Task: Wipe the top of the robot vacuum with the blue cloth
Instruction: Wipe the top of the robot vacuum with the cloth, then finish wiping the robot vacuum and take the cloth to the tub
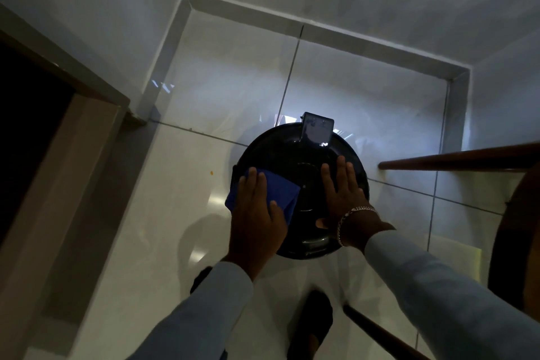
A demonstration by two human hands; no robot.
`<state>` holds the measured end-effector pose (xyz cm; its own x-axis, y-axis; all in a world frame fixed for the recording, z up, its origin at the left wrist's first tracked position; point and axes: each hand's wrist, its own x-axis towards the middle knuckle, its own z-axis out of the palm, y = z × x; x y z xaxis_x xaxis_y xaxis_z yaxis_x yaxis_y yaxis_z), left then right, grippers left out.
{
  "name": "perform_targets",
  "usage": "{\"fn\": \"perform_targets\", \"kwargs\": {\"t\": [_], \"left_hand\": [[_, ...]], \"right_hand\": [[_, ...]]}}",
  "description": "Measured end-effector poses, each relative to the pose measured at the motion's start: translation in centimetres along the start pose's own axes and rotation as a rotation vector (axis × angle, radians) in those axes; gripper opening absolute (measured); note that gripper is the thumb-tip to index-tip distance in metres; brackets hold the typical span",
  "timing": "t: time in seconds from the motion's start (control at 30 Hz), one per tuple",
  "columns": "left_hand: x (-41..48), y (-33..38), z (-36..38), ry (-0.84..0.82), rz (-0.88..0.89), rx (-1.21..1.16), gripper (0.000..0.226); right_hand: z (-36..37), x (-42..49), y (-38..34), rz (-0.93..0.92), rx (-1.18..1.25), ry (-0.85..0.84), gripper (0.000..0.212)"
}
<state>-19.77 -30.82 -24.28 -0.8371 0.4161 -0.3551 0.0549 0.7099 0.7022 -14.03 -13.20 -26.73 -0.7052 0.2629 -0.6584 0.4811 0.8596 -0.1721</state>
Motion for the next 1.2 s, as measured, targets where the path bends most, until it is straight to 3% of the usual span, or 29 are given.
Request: {"fn": "perform_targets", "kwargs": {"t": [0.1,0.2,0.27,0.33,0.4,0.5,0.57,0.7,0.87,0.97,1.03,1.1,1.2], "left_hand": [[0.0,0.7,-0.8,0.09,-0.035,-0.091,0.045],[1.8,0.7,-2.6,0.177,-0.149,-0.103,0.05],[3.2,0.4,-3.5,0.061,-0.288,0.026,0.058],[4.0,0.1,-3.6,-0.072,-0.389,0.124,0.06],[3.8,-0.1,-3.3,-0.1,-0.427,0.088,0.052],[2.7,0.4,-2.5,-0.101,-0.391,-0.063,0.032],[1.5,1.0,-2.4,-0.11,-0.366,-0.124,0.03],[-0.7,4.1,-2.7,-0.23,-0.256,-0.281,0.032],[-3.8,14.0,-2.4,-0.329,-0.103,-0.444,0.021],[-7.0,22.1,-0.2,-0.379,-0.067,-0.523,0.012],[-9.8,27.3,1.9,-0.414,-0.027,-0.58,0.019],[-12.5,31.3,4.4,-0.45,0.041,-0.563,0.032],[-16.0,35.3,9.3,-0.519,0.115,-0.429,0.037]], "right_hand": [[-0.7,-0.7,0.2,-0.026,0.053,0.017,0.119],[-0.7,-2.1,-1.2,-0.004,0.043,0.156,0.108],[0.2,-3.2,-3.2,0.023,0.111,0.311,0.085],[0.9,-4.1,-5.6,0.106,0.369,0.373,0.06],[1.5,-4.4,-7.5,0.174,0.598,0.352,0.059],[1.9,-4.0,-8.7,0.22,0.811,0.257,0.079],[1.9,-4.0,-8.4,0.339,0.932,0.184,0.081],[0.1,-7.5,-5.5,0.324,1.191,0.19,0.025],[-6.3,-17.0,-0.6,0.281,1.207,0.592,0.022],[-10.5,-23.4,3.0,0.358,1.109,0.886,0.029],[-12.8,-27.6,6.7,0.457,1.046,1.043,0.032],[-14.3,-30.8,10.9,0.545,0.981,1.118,0.033],[-14.5,-32.8,18.0,0.69,0.983,1.015,0.029]]}}
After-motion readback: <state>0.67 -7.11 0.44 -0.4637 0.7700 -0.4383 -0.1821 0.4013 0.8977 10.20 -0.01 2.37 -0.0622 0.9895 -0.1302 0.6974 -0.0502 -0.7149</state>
